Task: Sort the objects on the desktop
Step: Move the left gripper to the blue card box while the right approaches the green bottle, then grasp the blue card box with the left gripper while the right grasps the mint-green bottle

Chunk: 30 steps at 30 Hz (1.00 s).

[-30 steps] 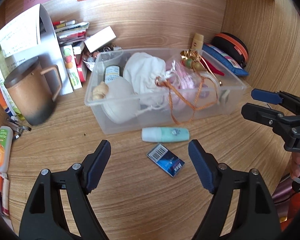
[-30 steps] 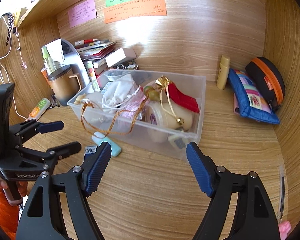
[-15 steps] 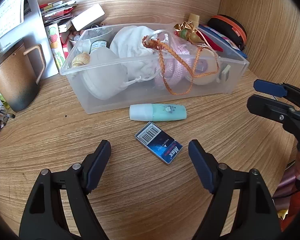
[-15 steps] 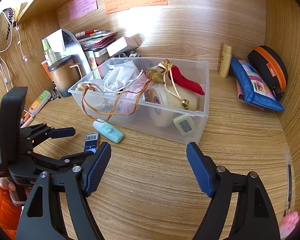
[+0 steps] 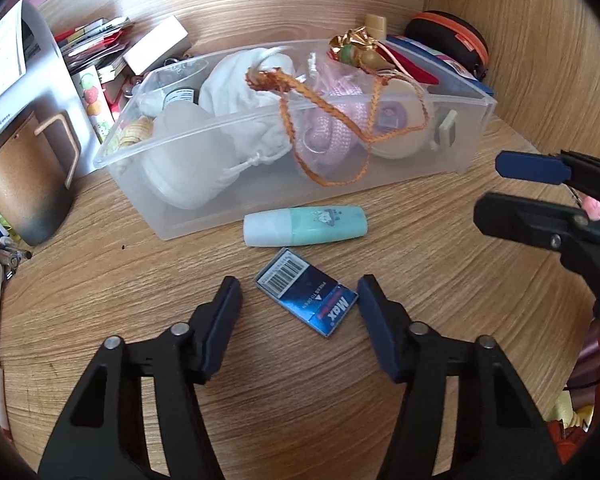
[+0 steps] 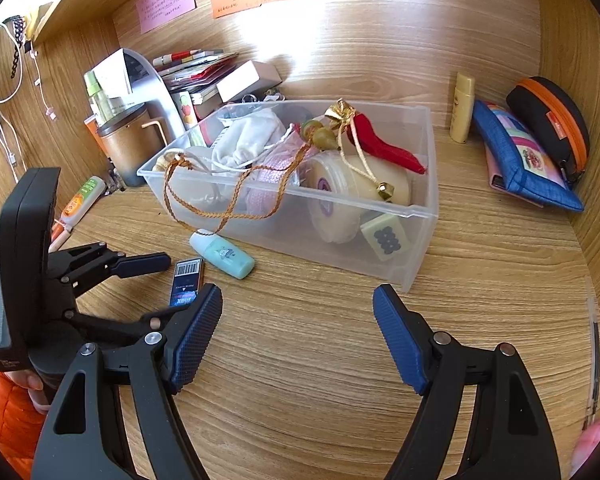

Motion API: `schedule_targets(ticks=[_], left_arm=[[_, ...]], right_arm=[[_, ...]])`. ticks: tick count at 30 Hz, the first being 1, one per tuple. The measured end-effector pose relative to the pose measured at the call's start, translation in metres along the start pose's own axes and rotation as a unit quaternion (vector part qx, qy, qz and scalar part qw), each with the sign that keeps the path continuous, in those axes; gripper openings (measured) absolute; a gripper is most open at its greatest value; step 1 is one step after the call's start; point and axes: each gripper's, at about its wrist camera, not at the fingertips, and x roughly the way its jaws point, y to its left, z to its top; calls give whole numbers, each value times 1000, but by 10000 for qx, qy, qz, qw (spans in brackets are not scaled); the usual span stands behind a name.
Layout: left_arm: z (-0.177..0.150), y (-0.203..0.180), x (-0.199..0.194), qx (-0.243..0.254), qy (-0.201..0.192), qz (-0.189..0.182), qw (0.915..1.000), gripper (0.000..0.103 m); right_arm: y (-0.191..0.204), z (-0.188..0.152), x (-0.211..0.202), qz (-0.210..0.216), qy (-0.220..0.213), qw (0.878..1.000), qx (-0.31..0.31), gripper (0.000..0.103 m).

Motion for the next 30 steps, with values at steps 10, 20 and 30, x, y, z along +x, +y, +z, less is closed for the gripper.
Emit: schedule_targets(ticks=[10,20,30], left_arm=[[-5,-1,-6,215,-101,285,9993,52],[-11,22,-13,-43,-172,327,9993,52],[-19,49,-20,-399,-269,159,9987,52]], right_arm=[[13,0,13,154,134,9997,-110,75],[30,5,36,304,355,9985,-302,75],[45,19,66,548,573,9963,-325,75]])
